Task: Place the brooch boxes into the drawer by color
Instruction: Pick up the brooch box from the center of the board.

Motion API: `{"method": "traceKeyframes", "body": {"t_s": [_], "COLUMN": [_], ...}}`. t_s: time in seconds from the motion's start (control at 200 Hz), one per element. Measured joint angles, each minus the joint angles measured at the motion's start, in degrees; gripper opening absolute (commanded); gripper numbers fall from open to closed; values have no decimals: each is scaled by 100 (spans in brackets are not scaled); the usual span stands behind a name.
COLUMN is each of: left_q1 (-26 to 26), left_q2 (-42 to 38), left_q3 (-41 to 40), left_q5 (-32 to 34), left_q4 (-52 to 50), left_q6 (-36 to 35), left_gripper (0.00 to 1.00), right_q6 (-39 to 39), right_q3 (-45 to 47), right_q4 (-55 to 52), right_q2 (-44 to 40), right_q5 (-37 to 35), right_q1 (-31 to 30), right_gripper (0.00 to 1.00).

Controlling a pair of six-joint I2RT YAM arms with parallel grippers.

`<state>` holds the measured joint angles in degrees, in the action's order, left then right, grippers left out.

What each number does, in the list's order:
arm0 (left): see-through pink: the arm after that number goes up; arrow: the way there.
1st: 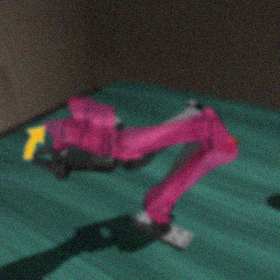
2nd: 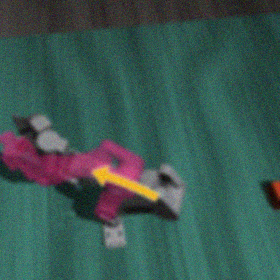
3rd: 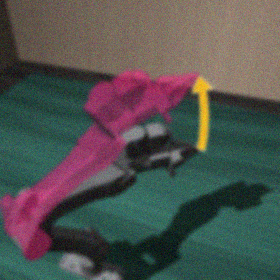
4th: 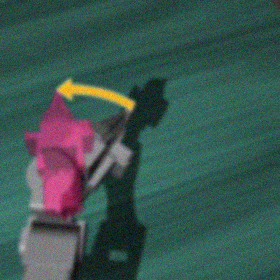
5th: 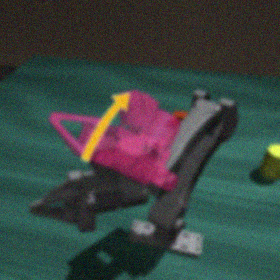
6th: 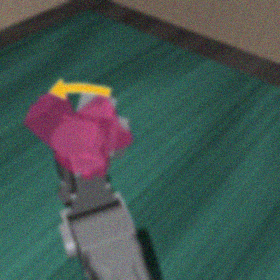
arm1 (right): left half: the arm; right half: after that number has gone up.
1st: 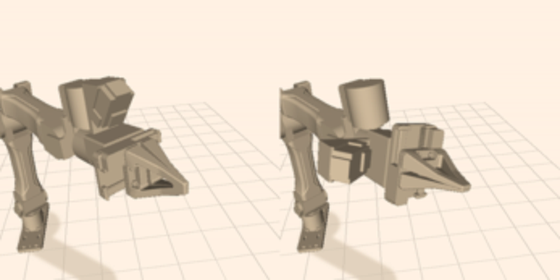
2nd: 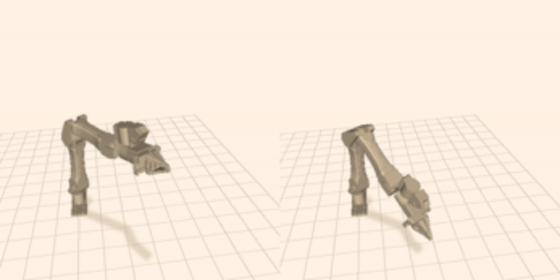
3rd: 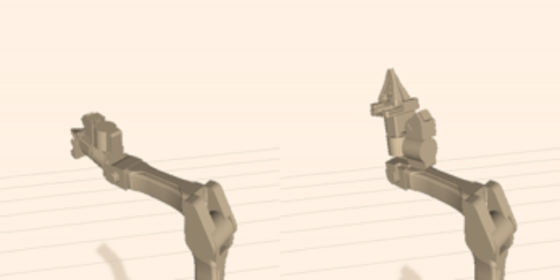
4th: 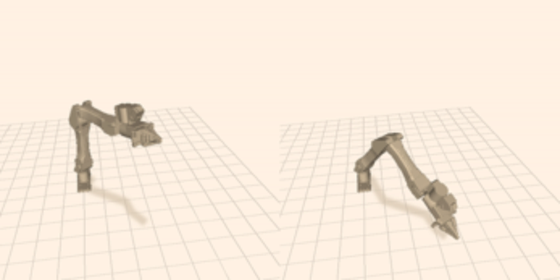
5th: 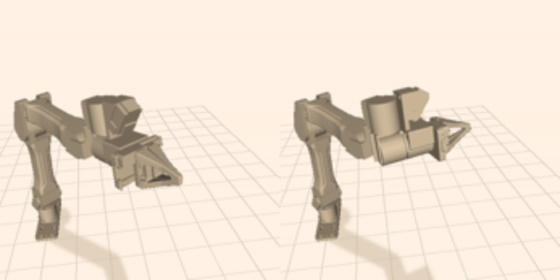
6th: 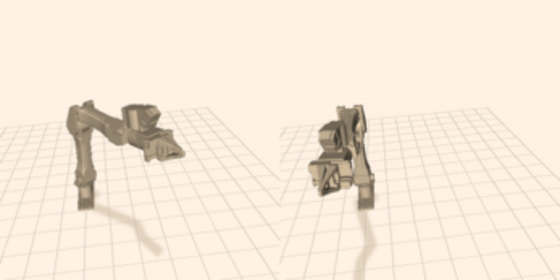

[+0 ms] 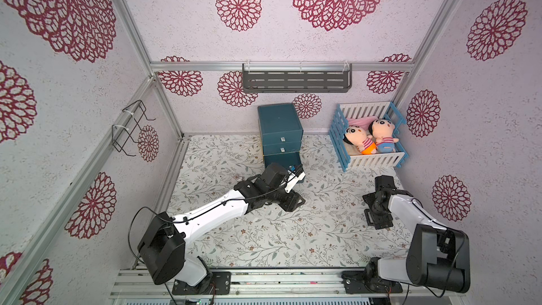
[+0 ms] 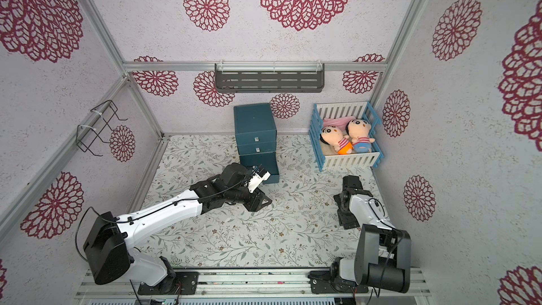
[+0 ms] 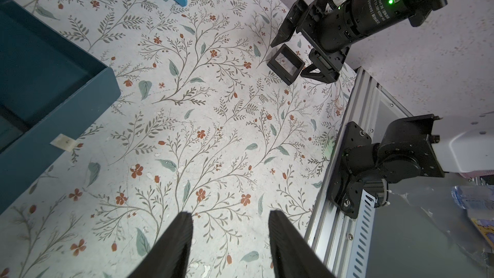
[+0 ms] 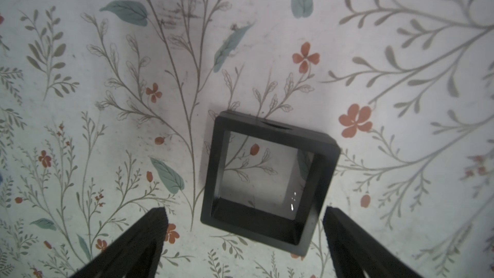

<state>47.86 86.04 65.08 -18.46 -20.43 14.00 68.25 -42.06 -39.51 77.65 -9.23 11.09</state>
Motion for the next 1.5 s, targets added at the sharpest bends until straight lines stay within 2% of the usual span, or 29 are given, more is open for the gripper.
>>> {"method": "traceKeyframes", "body": {"t_s": [0.475, 0.7, 0.851, 1.221, 1.496], "left_q1": [0, 0, 0, 0, 0], "left_q2": [0, 2, 2, 7, 22], "left_q3": [0, 2, 2, 2, 13], "left_q5": [17, 17, 15, 13, 13], "left_q4": [31, 42, 46, 46, 48], "left_q6": [81, 81, 81, 81, 81], "left_gripper": [53, 53, 53, 53, 53], "right_q6": [210, 376, 444, 647, 848], "right_q3": [-262, -444, -540, -726, -726], "right_q4": [-50, -214, -334, -520, -535], "right_q2": [496, 745, 925, 1191, 1257], "right_q5": [-13, -81, -149, -199, -282], "right_q1": [2, -15, -15, -214, -382], "right_gripper": [91, 96, 94, 85, 71]}}
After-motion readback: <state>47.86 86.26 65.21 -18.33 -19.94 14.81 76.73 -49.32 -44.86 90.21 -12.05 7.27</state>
